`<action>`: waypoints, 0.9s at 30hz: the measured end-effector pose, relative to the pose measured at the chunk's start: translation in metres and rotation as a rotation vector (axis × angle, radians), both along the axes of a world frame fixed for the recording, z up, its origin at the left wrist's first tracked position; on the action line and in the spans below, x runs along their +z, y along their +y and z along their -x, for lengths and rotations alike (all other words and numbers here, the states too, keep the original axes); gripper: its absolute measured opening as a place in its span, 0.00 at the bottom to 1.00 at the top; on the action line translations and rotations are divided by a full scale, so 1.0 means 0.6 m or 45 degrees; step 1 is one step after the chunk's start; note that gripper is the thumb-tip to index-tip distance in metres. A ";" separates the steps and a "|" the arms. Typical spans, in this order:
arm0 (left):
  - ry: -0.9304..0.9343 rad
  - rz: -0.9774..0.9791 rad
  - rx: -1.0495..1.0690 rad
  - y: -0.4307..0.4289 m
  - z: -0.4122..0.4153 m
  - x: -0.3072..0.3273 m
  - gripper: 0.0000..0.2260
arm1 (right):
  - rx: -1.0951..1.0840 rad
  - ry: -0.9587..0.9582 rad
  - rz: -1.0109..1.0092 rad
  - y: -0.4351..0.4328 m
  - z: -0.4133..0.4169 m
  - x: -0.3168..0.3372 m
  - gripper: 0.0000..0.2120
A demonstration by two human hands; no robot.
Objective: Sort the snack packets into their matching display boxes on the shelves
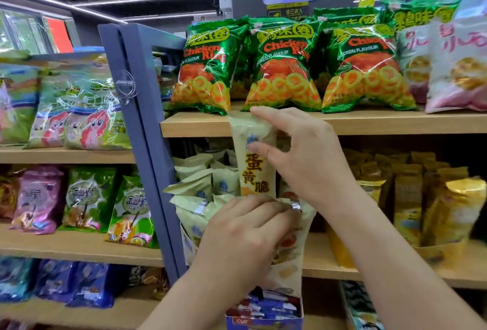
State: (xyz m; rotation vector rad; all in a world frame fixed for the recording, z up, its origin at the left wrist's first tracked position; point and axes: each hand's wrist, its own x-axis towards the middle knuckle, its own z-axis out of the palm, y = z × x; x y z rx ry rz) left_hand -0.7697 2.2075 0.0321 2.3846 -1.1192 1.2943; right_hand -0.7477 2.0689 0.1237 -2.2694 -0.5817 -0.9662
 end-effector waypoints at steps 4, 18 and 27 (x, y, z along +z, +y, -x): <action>-0.048 -0.125 0.065 0.010 -0.006 0.016 0.10 | -0.086 0.293 0.101 -0.017 -0.002 -0.014 0.16; 0.566 -0.392 0.545 0.053 -0.044 0.091 0.53 | 0.188 0.703 0.353 -0.014 -0.036 -0.027 0.16; 0.602 -0.544 0.501 0.057 -0.056 0.104 0.35 | -0.090 0.522 0.434 -0.040 -0.011 -0.044 0.18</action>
